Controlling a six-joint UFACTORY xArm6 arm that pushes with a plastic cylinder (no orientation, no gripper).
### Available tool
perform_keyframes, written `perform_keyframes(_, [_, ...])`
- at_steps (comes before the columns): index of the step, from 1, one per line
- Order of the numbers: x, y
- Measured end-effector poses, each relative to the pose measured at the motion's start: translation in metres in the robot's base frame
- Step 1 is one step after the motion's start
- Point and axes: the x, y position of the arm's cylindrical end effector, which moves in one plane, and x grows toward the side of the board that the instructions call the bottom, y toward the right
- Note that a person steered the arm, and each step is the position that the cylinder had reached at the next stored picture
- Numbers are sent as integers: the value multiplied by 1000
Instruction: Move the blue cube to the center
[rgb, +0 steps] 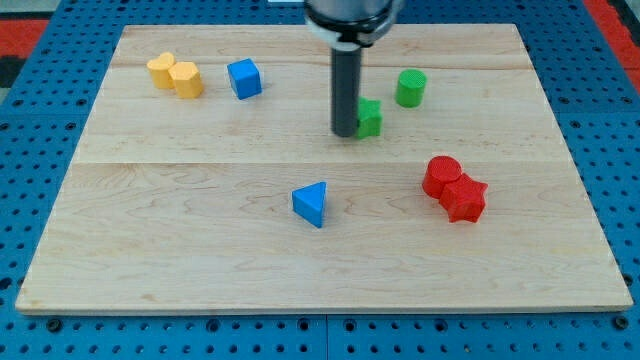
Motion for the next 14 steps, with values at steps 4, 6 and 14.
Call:
perform_keyframes(4, [-16,4])
perform_keyframes(6, [-133,-49])
perform_keyframes(14, [-34,-89])
